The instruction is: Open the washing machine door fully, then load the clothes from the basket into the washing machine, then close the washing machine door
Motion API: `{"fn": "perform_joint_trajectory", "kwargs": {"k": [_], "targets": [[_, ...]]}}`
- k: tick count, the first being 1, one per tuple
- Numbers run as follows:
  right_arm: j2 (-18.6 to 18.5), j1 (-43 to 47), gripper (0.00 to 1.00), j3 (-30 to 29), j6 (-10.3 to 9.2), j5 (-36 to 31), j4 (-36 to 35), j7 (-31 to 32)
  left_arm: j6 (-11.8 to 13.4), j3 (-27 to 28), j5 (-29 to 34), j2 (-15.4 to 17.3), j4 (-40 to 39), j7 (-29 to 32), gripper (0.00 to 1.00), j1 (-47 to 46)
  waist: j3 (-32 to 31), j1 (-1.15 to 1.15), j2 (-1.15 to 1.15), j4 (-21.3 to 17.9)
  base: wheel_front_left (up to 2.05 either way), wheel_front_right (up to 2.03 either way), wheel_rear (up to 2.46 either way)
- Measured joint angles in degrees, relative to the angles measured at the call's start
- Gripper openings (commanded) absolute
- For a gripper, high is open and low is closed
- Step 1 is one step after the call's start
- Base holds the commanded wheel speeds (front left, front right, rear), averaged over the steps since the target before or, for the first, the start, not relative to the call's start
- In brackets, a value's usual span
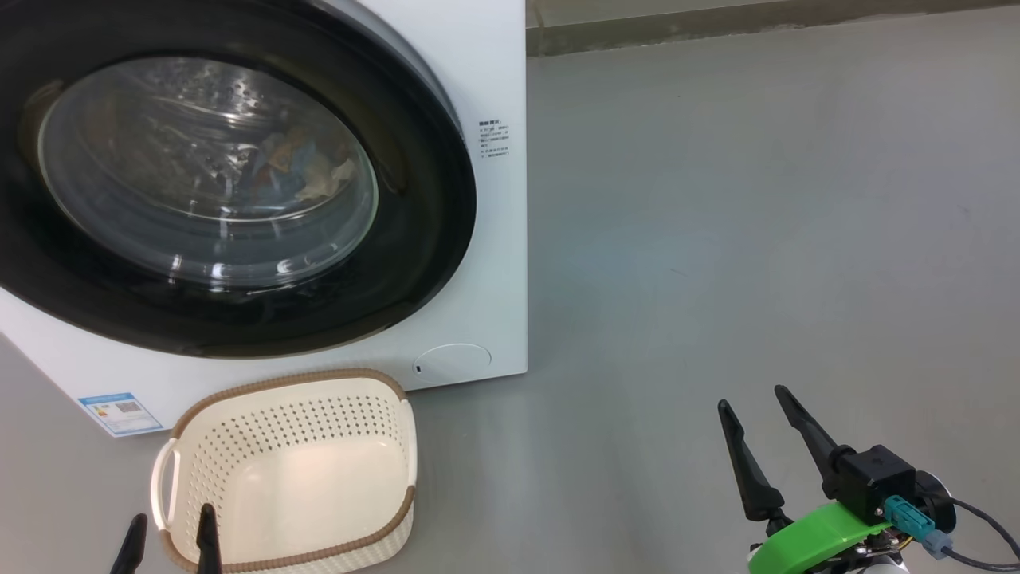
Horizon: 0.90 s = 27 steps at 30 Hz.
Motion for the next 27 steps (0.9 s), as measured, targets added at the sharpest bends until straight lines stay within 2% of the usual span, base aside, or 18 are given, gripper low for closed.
{"fn": "perform_joint_trajectory", "kwargs": {"k": [25, 26, 27], "targets": [[0.1, 1.3, 1.0, -1.4, 0.0, 1.0, 0.0, 0.0, -0.5, 0.0, 0.0, 0.0, 0.3, 0.0, 1.0, 0.0, -0.6, 0.0, 0.0, 1.4, 0.0, 0.0, 0.0], [0.1, 1.3, 0.0, -1.4, 0.0, 1.0, 0.1, 0.0, -0.6, -0.1, 0.0, 0.0, 0.5, 0.0, 0.0, 0.0, -0.6, 0.0, 0.0, 1.5, 0.0, 0.0, 0.0], [0.1, 1.4, 0.0, -1.4, 0.02, 1.0, 0.7, 0.0, -0.6, -0.1, 0.0, -0.2, 1.1, 0.0, 0.0, 0.0, -0.6, 0.0, 0.0, 1.5, 0.0, 0.0, 0.0]]}}
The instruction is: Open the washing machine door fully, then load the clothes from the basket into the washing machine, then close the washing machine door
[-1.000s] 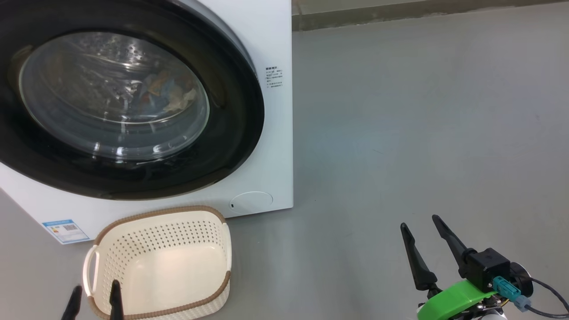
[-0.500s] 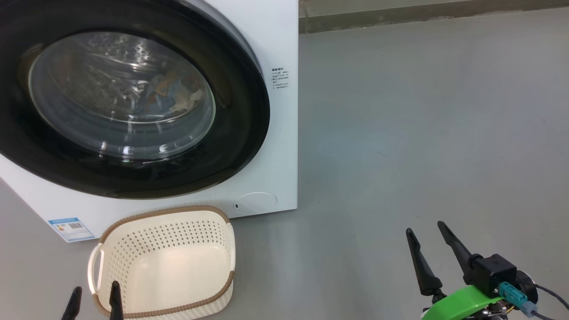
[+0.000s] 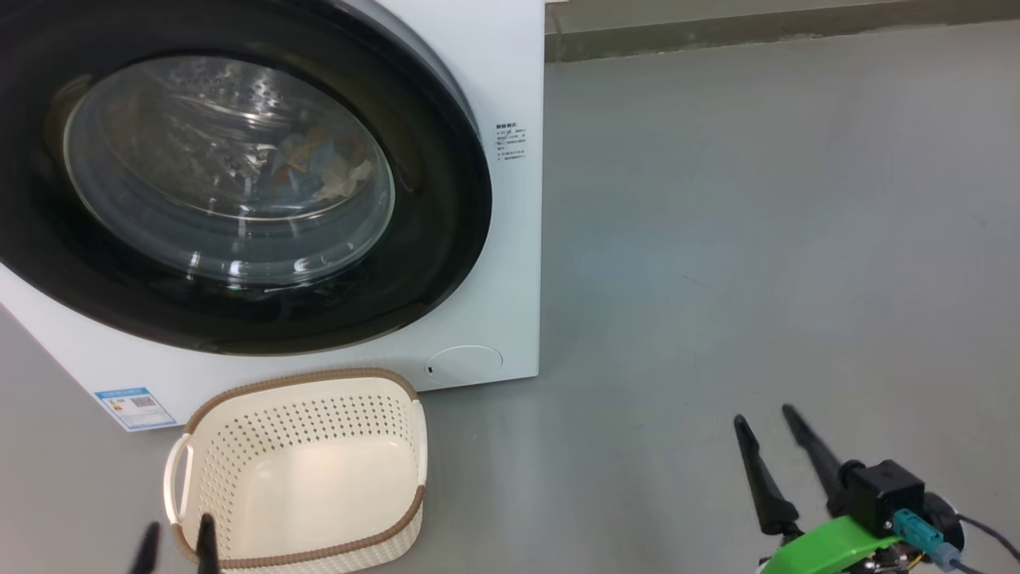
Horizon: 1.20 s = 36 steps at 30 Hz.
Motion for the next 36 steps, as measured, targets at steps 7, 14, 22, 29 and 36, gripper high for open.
{"fn": "perform_joint_trajectory", "kwargs": {"k": [7, 14, 22, 29, 36], "targets": [[0.1, 2.0, 0.0, -0.1, 0.0, 0.6, 3.7, 0.4, 0.0, -0.3, -0.6, -1.7, 3.7, 0.5, 0.0, 0.0, 0.0, 0.0, 0.0, 0.0, 0.0, 0.0, 0.0], [0.1, 2.1, 0.0, -0.2, 0.0, 5.3, 3.7, 1.6, 0.0, -0.3, -5.0, -1.7, 4.4, 1.6, 0.0, -0.1, -0.1, 0.08, 0.0, 0.1, 0.0, 0.0, 0.0], [0.1, 2.1, 0.0, -0.5, 0.0, 10.8, 3.7, 2.6, 0.0, -0.6, -10.1, -1.6, 4.9, 2.9, 0.0, -0.4, 0.1, 0.01, 0.0, 0.2, 0.0, 0.0, 0.0], [0.2, 2.0, 0.0, -0.9, 0.0, 15.6, 3.5, 3.9, 0.0, -0.8, -14.7, -1.6, 5.5, 4.0, 0.0, -1.0, 0.2, 0.01, 0.0, 0.2, 0.0, 0.0, 0.0], [0.2, 2.0, 0.0, -1.7, 0.0, 20.8, 3.4, 5.4, 0.0, -1.0, -19.7, -1.6, 6.3, 5.1, 0.0, -2.0, 0.2, 0.0, 0.0, 0.3, 0.0, 0.0, 0.0]]}}
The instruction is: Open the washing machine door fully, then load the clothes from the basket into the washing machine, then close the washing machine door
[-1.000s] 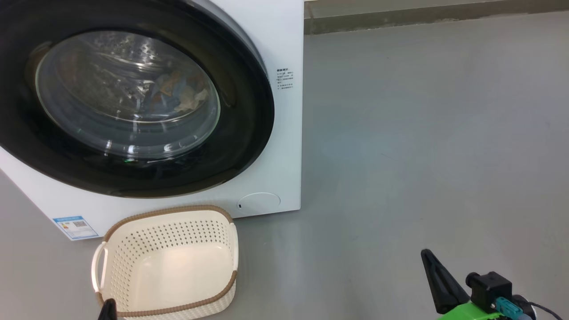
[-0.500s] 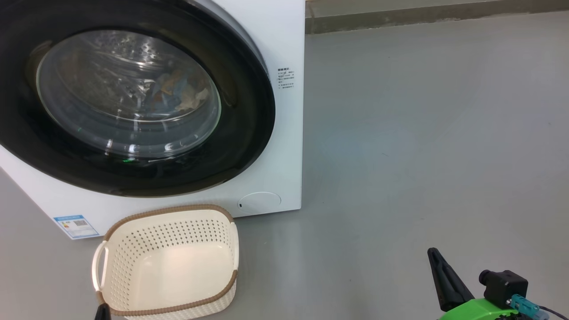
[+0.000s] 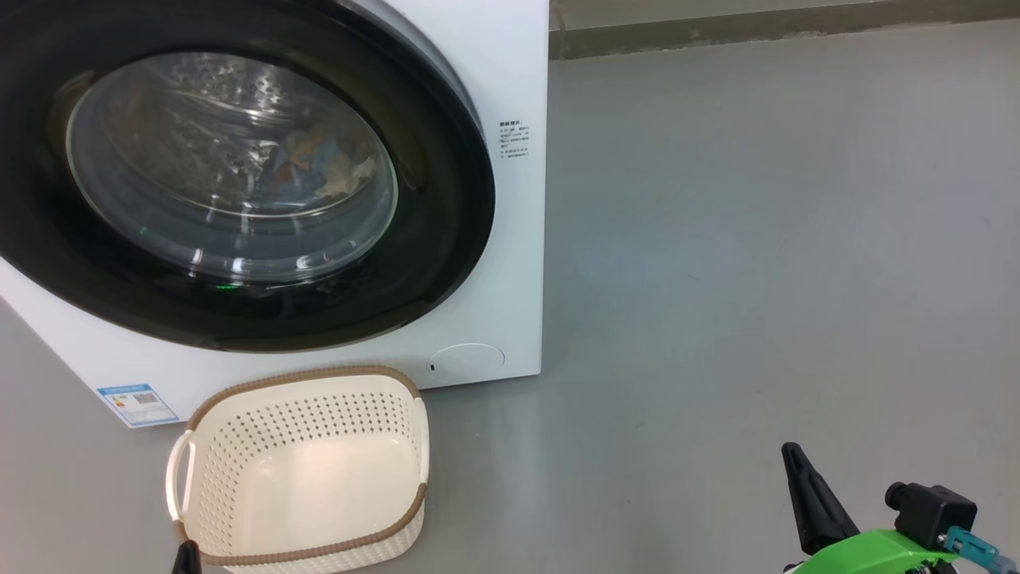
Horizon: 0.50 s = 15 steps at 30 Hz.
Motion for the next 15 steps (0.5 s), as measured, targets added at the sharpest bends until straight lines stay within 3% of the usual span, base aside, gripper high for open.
{"fn": "perform_joint_trajectory", "kwargs": {"k": [15], "targets": [[0.0, -0.1, 0.0, -0.6, -0.01, 11.1, -0.2, 2.5, -0.4, -0.3, -10.4, 0.2, 1.3, 2.8, 0.0, -2.2, 0.1, 0.0, 0.0, 0.1, 0.0, 0.0, 0.0]]}}
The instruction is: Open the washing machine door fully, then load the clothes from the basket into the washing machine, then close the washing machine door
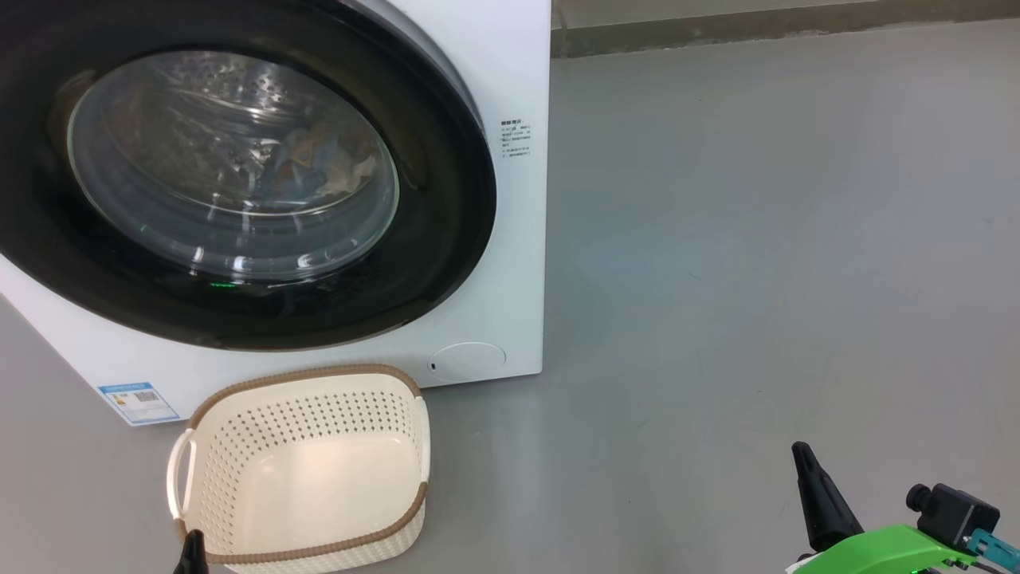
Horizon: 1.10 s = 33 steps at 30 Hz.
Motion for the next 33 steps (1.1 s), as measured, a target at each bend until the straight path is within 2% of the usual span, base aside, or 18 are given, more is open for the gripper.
{"fn": "perform_joint_trajectory", "kwargs": {"k": [33], "targets": [[0.1, -1.2, 0.0, -1.9, -0.01, 22.1, -0.6, 5.3, -0.3, -0.5, -20.4, 0.4, 2.6, 5.3, 0.0, -4.8, 0.2, 0.0, 0.0, 0.3, 0.0, 0.0, 0.0]]}}
